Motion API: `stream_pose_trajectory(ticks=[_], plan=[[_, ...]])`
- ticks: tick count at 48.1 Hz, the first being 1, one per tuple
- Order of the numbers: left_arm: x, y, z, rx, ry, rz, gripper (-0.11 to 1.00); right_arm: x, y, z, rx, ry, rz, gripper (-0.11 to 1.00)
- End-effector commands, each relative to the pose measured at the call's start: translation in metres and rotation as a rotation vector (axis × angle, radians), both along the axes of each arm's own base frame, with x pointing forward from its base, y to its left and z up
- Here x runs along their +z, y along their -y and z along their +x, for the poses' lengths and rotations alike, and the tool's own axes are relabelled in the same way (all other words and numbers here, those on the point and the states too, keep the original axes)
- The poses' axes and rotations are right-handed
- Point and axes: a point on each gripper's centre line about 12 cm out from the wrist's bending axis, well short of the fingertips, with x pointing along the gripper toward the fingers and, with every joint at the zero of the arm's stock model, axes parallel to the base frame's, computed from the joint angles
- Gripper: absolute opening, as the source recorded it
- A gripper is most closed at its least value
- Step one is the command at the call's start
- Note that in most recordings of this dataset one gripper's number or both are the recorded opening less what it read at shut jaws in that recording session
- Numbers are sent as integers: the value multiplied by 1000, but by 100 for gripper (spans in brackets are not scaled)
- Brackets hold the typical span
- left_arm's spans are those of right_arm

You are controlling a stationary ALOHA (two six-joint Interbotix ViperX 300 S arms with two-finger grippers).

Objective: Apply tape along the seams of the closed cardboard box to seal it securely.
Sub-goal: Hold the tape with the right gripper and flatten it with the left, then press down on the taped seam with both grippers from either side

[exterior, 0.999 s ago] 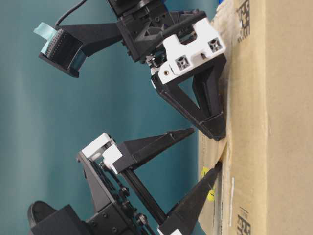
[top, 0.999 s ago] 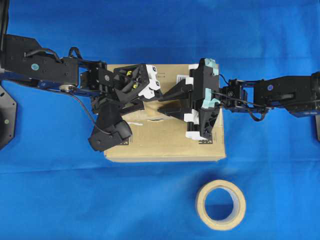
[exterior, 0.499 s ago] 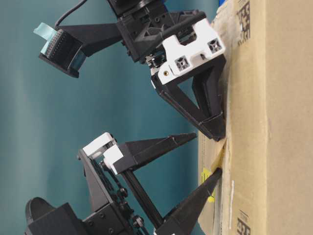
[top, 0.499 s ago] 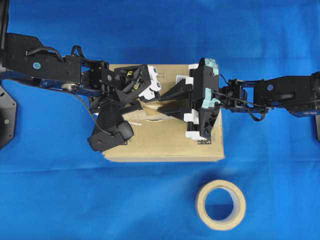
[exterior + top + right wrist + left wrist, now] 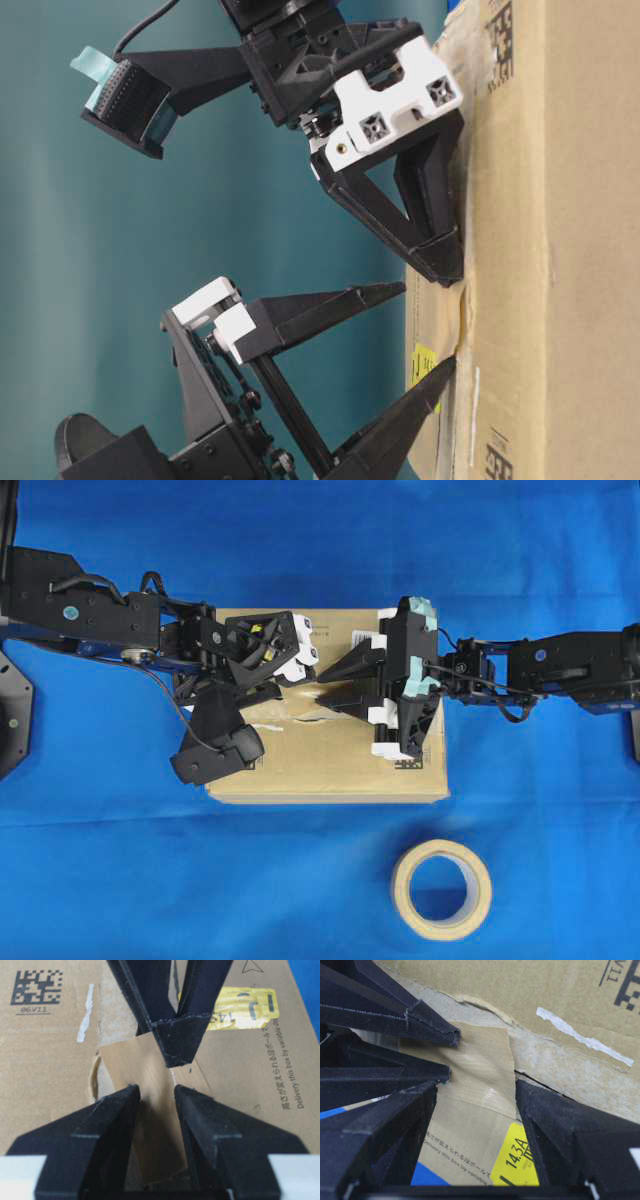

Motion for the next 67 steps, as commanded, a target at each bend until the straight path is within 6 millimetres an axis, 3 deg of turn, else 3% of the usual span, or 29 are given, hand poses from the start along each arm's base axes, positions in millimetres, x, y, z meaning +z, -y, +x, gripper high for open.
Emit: stream_pose_trajectory(ticks=[1,22,37,52,67], plan=[[11,0,-2,5,26,0,65,5,1,1,-3,12,2,46],[40,3,-17,39,285,-35,65,4,1,0,-3,6,3,46],[47,3,-25,185,415,-172,65,7,-1,-12,-1,-12,8,46],[45,9,-27,280,418,-284,65,31,-3,-41,3,45,4,50],[53,17,-22,439,493,-503,63,86,-12,-54,57,213,-55,49]])
